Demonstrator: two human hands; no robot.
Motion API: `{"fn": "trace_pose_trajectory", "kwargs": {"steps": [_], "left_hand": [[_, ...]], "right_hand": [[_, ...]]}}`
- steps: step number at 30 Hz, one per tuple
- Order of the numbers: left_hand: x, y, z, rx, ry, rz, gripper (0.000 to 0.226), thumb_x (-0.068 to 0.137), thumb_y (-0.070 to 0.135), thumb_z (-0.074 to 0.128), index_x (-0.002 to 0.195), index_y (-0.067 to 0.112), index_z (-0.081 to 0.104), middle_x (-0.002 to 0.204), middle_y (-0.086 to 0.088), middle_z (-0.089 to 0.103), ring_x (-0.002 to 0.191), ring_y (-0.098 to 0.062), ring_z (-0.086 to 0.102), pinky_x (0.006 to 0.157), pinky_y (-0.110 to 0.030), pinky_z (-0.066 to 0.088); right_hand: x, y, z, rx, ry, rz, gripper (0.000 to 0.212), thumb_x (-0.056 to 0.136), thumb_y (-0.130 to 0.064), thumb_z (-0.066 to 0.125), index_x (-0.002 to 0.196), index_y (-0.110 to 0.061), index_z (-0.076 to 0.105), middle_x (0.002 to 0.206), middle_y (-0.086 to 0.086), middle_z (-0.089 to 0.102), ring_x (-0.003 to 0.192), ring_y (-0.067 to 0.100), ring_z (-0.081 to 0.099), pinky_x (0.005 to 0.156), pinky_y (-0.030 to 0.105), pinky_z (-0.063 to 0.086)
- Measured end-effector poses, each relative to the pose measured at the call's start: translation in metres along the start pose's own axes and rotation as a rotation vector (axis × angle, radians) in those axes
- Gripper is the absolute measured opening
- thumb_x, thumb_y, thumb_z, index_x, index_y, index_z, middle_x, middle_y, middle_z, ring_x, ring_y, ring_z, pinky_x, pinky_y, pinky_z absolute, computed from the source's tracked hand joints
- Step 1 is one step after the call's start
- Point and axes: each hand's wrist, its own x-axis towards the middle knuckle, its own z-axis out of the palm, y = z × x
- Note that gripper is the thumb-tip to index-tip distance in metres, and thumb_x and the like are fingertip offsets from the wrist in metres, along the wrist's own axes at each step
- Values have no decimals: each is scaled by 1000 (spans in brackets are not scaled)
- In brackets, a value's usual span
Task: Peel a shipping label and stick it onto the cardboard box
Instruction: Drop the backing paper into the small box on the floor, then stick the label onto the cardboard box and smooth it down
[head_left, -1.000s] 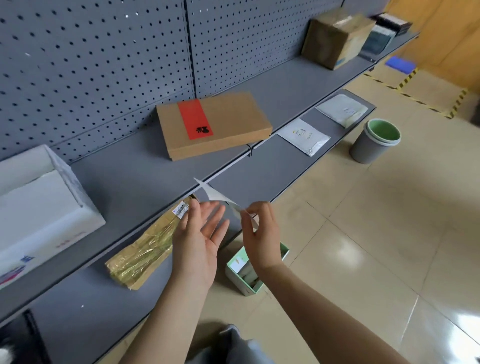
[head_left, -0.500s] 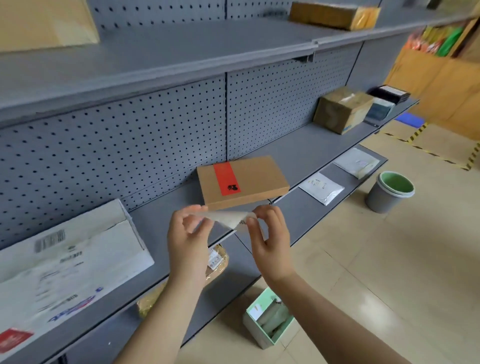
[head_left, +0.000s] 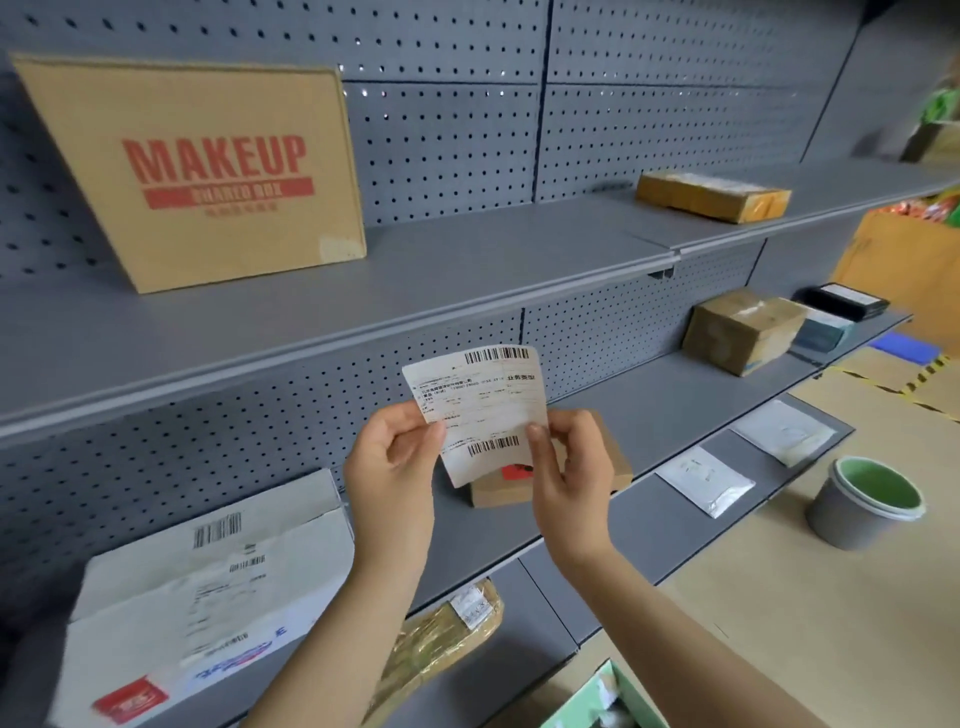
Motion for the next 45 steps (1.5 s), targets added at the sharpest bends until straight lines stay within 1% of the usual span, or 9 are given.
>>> {"fn": "trace_pose_trajectory", "kwargs": {"steps": [4, 8, 10, 16, 19, 22, 26, 35, 45], "left_hand": [[3, 23, -1, 2, 13, 71, 20, 84, 0, 65, 92, 18, 63, 89, 3, 71, 76, -1, 65, 72, -16, 52], [10, 50, -3, -18, 28, 150, 22, 84, -2, 64, 93, 18, 65, 88, 4, 73, 75, -4, 65, 70, -15, 50], [16, 64, -6, -29, 51, 191, 24, 84, -2, 64, 94, 20, 65, 87, 6, 74, 78, -6, 67, 71, -15, 51], [30, 101, -22, -10, 116, 257, 35, 84, 0, 65, 113, 19, 59, 85, 31, 70, 75, -1, 66, 79, -25, 54], [41, 117, -35, -3, 161, 292, 34, 83, 3, 68, 113, 13, 57, 81, 26, 71, 75, -3, 67, 81, -34, 54], [50, 133, -47, -4, 200, 335, 29, 81, 1, 68, 106, 13, 58, 81, 13, 73, 73, -2, 67, 73, -24, 54], [61, 152, -60, 11, 240, 395, 21, 82, 3, 68, 92, 20, 61, 88, 8, 69, 69, 5, 63, 66, -12, 50], [104, 172, -86, 165, 334, 408, 14, 84, 14, 68, 81, 27, 64, 84, 13, 68, 70, 9, 59, 68, -9, 46], [152, 167, -95, 400, 391, 398, 3, 83, 12, 68, 86, 13, 69, 76, 14, 64, 72, 4, 58, 59, 3, 39]], "right_hand": [[10, -23, 5, 27, 9, -7, 6, 89, -38, 52, 83, -36, 51, 82, -15, 56, 74, 17, 57, 63, 51, 51], [25, -46, 10, 61, 9, -29, 7, 88, -29, 54, 82, -31, 51, 82, -9, 59, 72, 8, 53, 64, 27, 43], [34, -59, 15, 73, -3, -64, 9, 89, -25, 55, 83, -31, 52, 84, -4, 60, 74, 8, 54, 65, 24, 43], [55, -98, 34, 192, -30, -128, 32, 88, -11, 63, 91, -40, 51, 87, -24, 61, 83, 5, 59, 78, 21, 48], [64, -117, 45, 226, -80, -153, 28, 86, -12, 65, 85, -37, 50, 82, -25, 61, 79, 0, 58, 74, 14, 45], [71, -136, 55, 265, -125, -164, 20, 86, -15, 65, 82, -29, 52, 78, -15, 60, 74, -1, 56, 68, 10, 43], [79, -155, 69, 273, -182, -188, 17, 87, -18, 64, 80, -27, 52, 79, -15, 59, 76, -2, 56, 69, 9, 42], [104, -176, 103, 232, -310, -168, 16, 89, -22, 60, 77, -25, 52, 78, -13, 60, 76, 2, 54, 66, 8, 42], [140, -169, 143, 32, -420, -30, 15, 89, -21, 58, 76, -17, 52, 72, -7, 57, 65, 8, 53, 55, 21, 41]]}}
